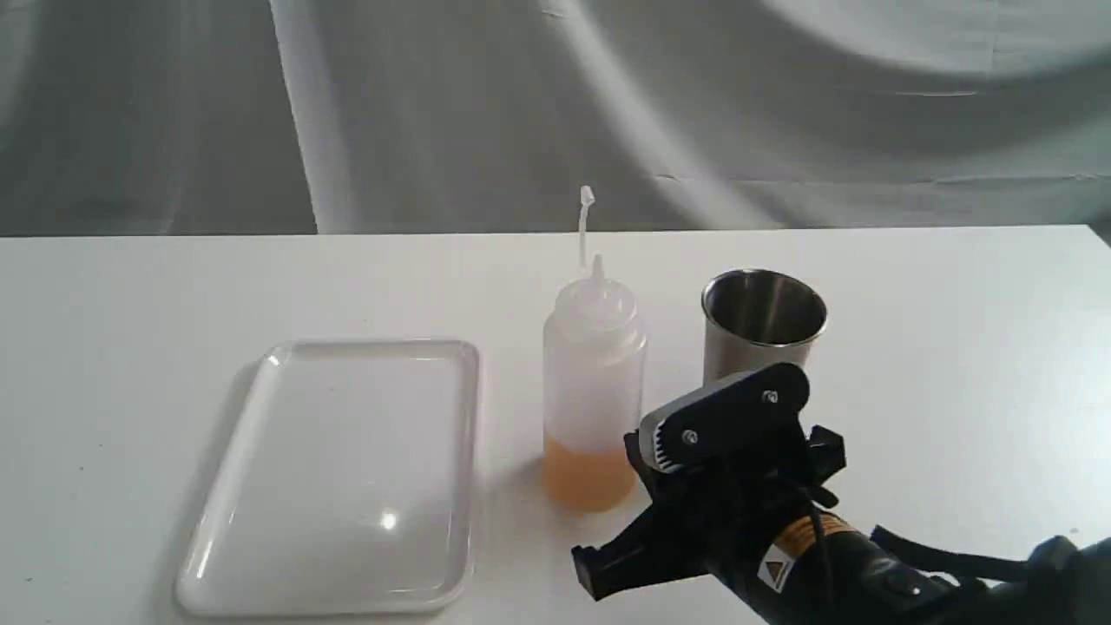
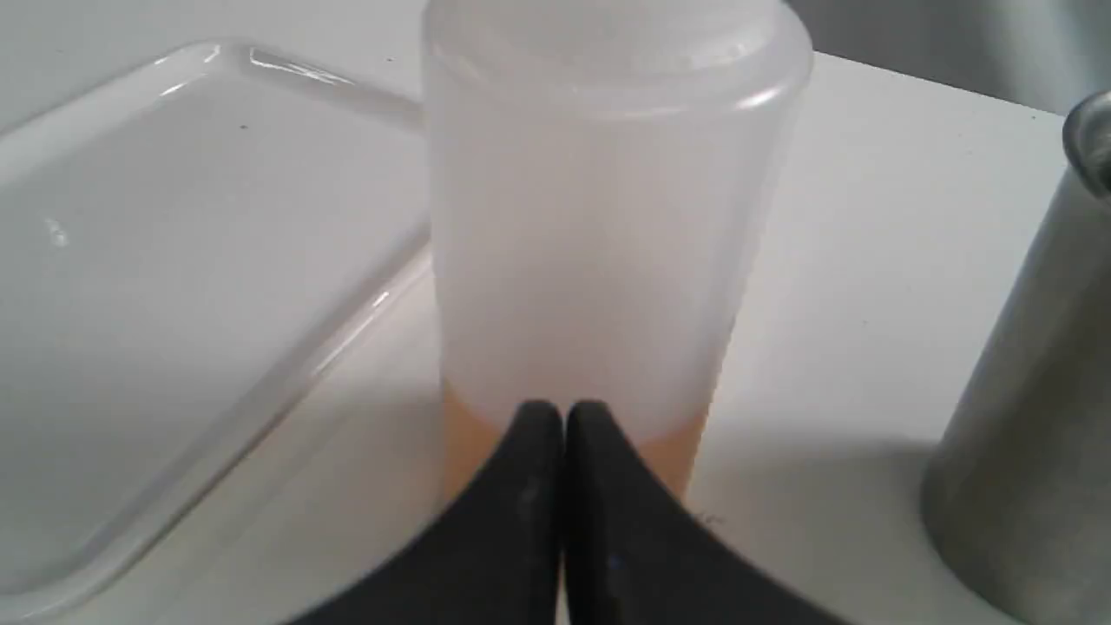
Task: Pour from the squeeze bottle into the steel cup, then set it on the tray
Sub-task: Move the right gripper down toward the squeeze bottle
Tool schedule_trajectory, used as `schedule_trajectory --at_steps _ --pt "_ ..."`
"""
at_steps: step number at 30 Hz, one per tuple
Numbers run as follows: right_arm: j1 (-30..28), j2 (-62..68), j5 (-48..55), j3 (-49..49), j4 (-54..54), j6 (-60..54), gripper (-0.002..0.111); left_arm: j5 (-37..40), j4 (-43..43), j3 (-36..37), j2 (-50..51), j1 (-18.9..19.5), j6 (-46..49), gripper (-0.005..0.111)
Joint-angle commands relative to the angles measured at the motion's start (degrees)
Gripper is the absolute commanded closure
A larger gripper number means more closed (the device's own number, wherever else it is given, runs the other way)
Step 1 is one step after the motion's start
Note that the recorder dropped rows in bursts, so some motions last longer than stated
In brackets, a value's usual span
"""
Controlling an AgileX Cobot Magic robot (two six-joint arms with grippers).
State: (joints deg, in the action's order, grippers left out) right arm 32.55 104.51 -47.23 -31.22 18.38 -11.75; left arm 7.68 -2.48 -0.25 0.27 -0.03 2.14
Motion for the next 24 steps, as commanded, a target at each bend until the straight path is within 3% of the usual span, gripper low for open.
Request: schedule_trajectory --at_steps 1,17,20,24 --pt "0.1 2.5 -3.9 0.1 0.2 1.5 0.108 -0.1 -0.2 0.3 -0.3 0.0 -0.1 0.098" --pt "0.1 3.8 -7.1 0.1 0.0 3.4 0.107 -0.1 -0.2 0.3 -0.3 0.0 -0.2 0.098" --pt "0.1 3.8 -6.9 0.1 -1.0 3.4 0.099 -0.1 -0.2 0.3 -0.3 0.0 -0.2 0.098" --pt "0.1 3.8 -6.7 0.1 -1.9 3.4 0.072 -0.1 -0.2 0.3 -0.3 0.0 -0.1 0.098"
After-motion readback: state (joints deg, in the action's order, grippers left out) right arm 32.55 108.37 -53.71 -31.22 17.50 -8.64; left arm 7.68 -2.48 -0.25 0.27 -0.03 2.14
